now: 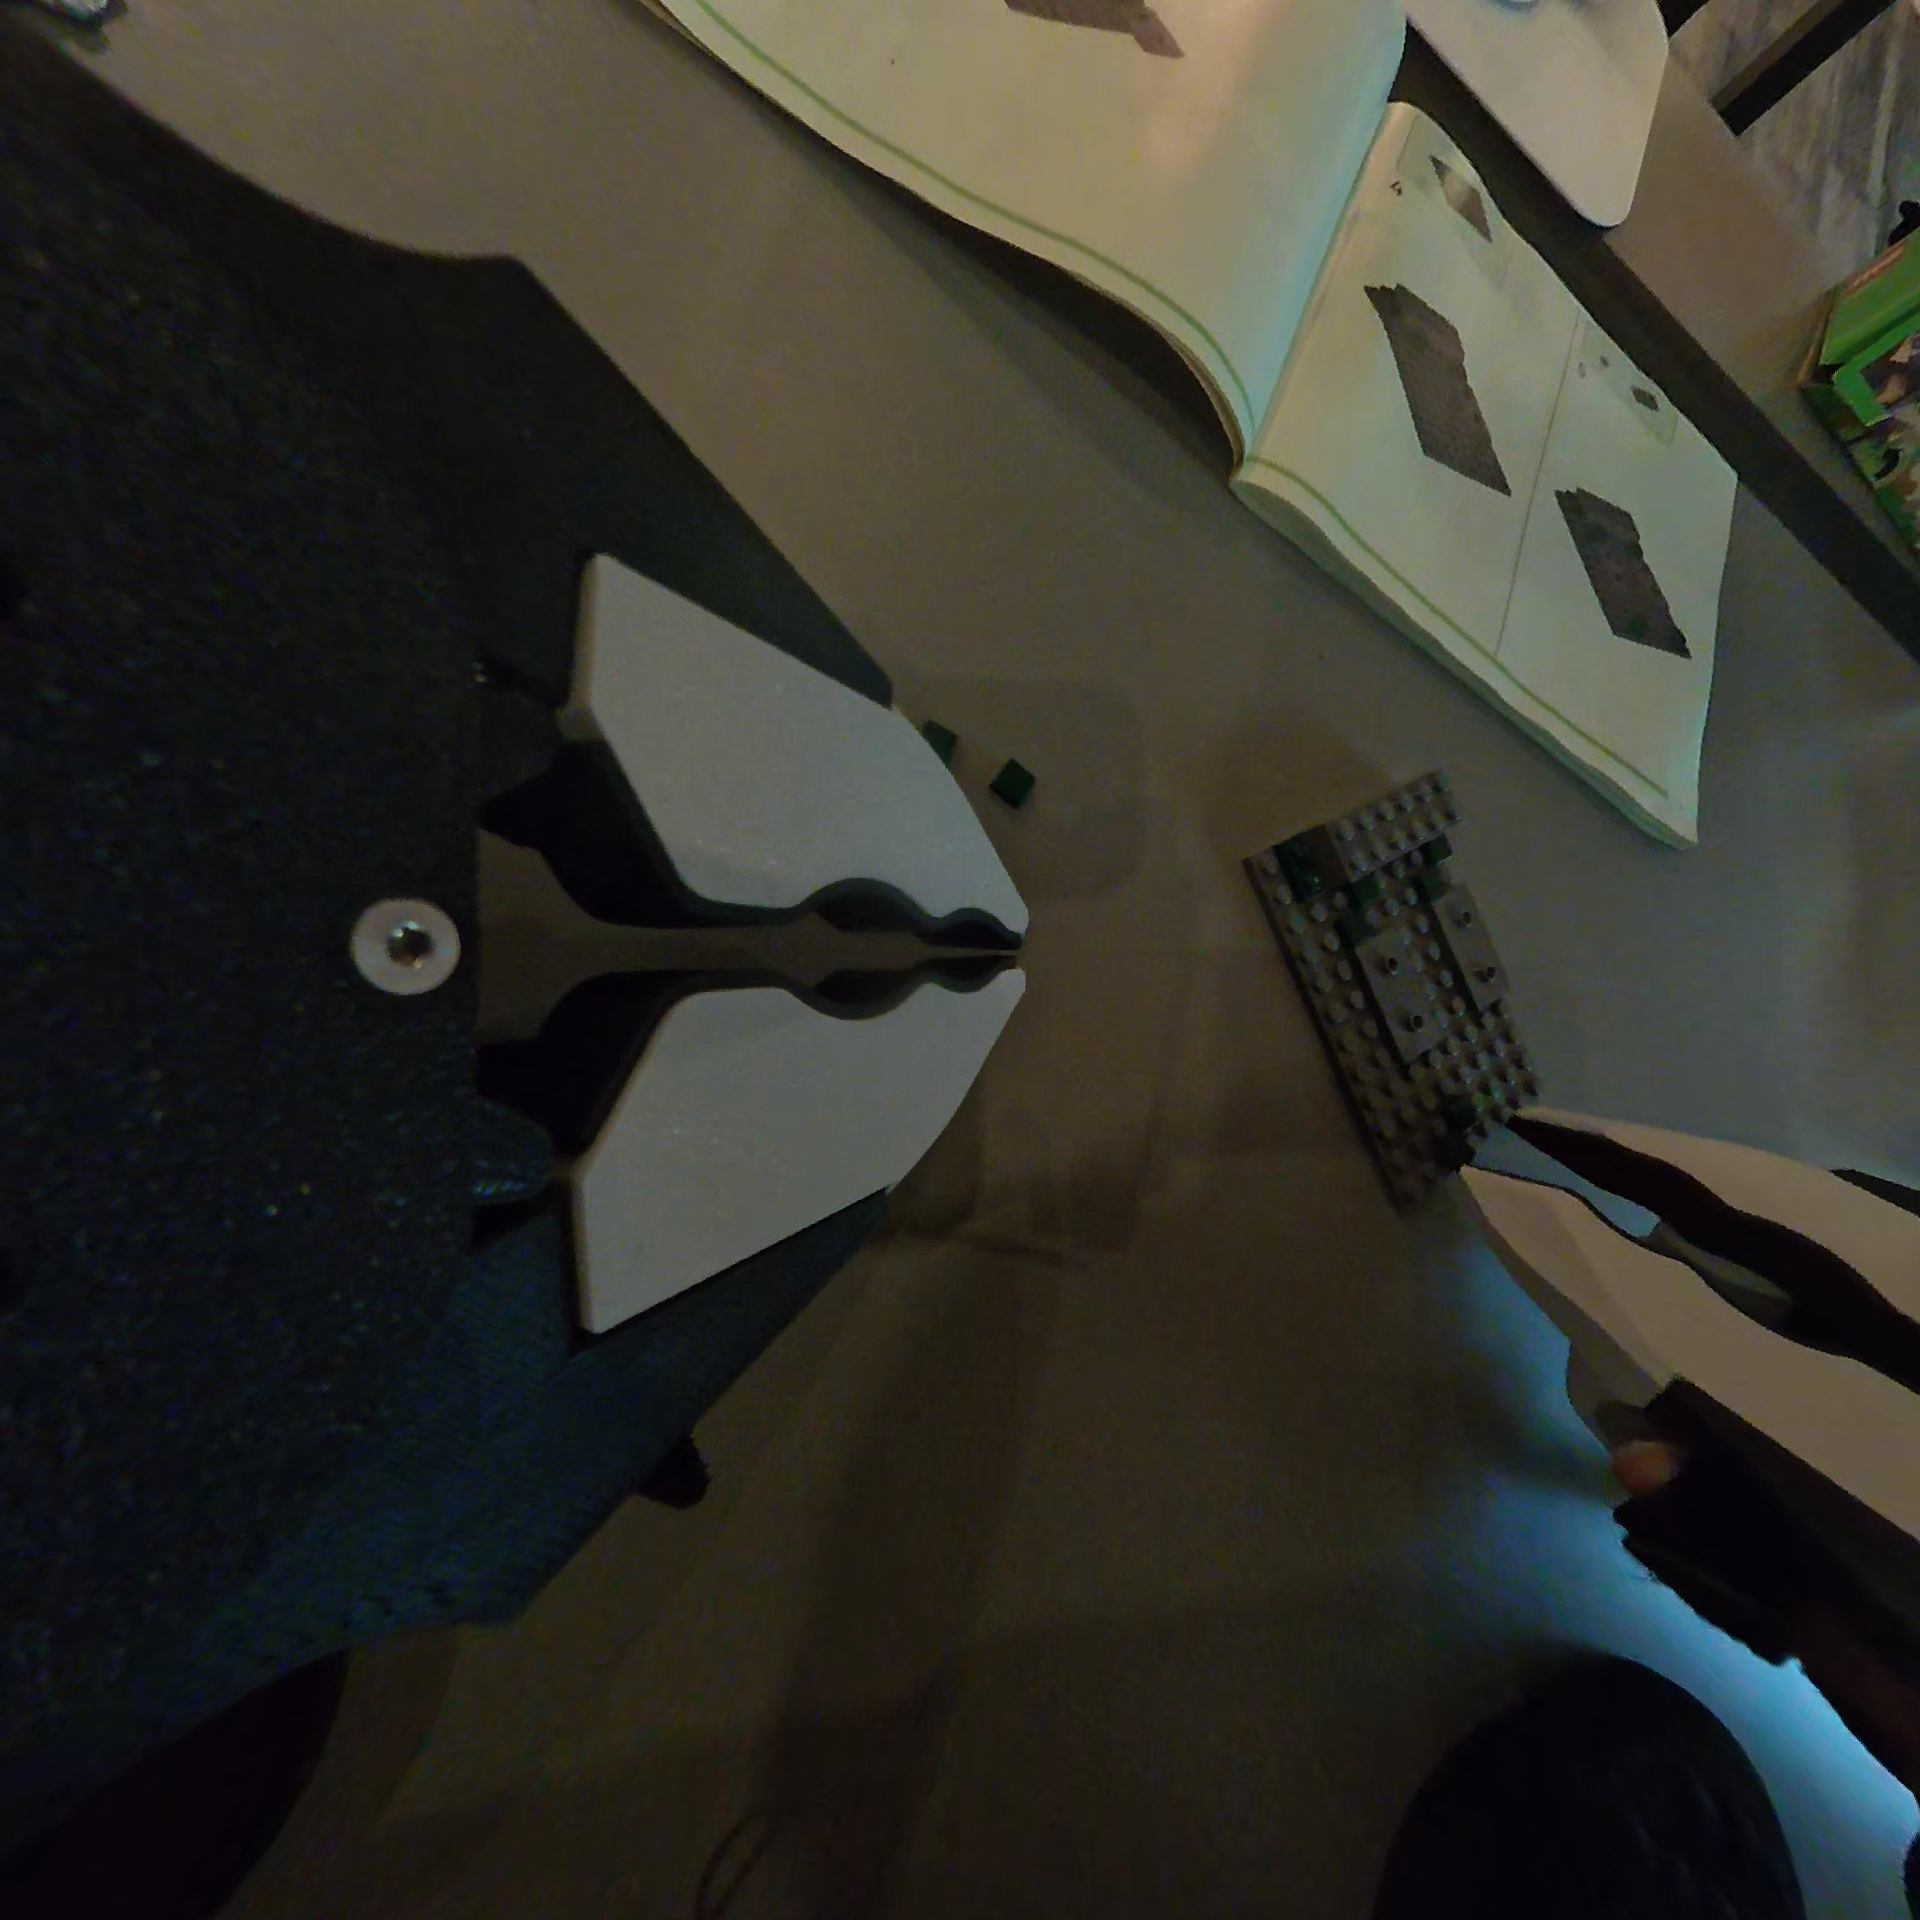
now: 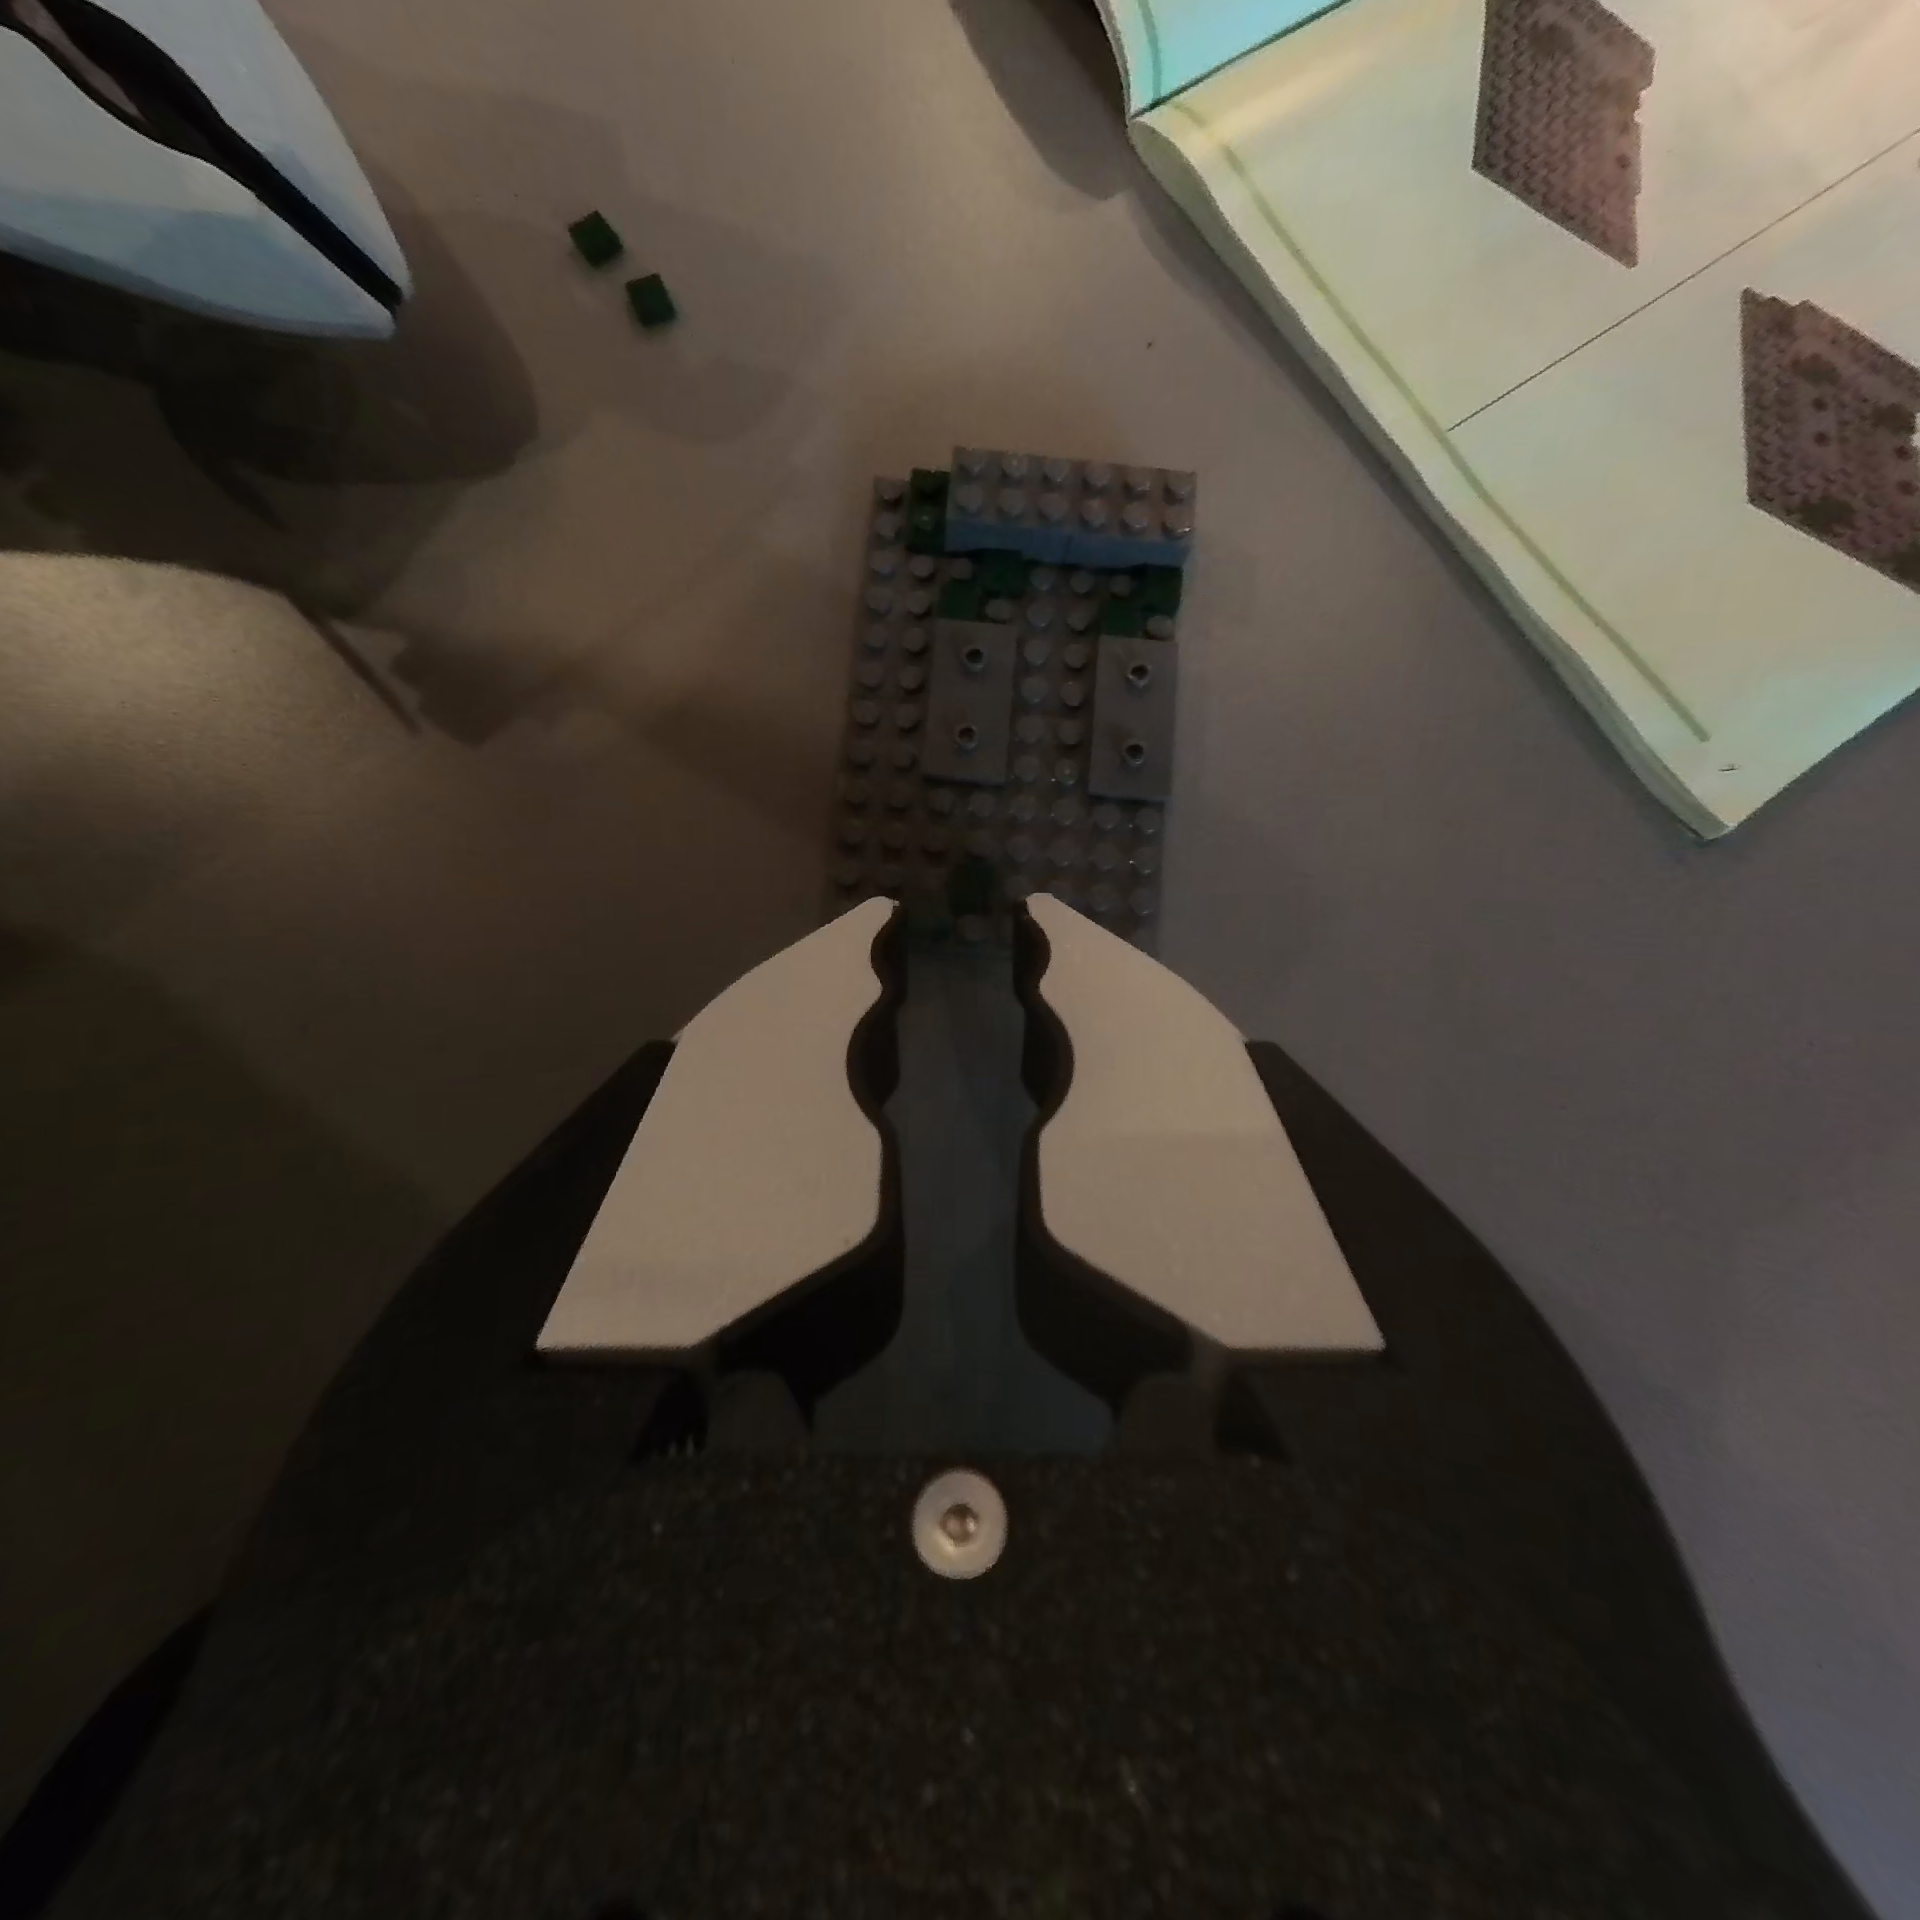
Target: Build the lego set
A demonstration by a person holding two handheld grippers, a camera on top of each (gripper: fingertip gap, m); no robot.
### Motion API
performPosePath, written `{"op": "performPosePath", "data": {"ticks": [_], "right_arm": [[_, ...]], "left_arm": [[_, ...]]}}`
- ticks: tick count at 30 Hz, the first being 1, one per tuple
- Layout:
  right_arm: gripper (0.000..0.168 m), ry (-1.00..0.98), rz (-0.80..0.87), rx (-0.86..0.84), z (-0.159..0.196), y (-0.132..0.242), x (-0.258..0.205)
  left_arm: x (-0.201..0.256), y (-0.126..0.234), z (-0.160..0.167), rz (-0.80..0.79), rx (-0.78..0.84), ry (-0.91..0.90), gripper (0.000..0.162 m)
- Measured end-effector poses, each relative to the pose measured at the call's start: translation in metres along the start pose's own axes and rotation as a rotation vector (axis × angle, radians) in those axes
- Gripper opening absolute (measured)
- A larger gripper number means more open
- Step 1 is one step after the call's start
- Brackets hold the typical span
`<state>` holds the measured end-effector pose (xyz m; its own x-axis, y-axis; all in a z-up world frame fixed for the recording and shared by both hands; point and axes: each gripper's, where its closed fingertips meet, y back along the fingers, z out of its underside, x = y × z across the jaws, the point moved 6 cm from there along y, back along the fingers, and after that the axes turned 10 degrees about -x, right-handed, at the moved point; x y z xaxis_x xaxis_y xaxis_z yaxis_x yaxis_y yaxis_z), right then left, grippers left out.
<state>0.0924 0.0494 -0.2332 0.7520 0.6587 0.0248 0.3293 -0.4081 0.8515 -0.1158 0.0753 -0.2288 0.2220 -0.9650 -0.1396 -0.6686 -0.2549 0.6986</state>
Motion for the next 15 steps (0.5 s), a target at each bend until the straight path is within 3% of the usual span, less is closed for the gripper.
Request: {"op": "performPosePath", "data": {"ticks": [15], "right_arm": [[0.011, 0.027, -0.011, 0.012, 0.0001, -0.0003, -0.0035]], "left_arm": [[-0.0002, 0.0001, 0.0, -0.001, 0.001, -0.001, 0.001]]}}
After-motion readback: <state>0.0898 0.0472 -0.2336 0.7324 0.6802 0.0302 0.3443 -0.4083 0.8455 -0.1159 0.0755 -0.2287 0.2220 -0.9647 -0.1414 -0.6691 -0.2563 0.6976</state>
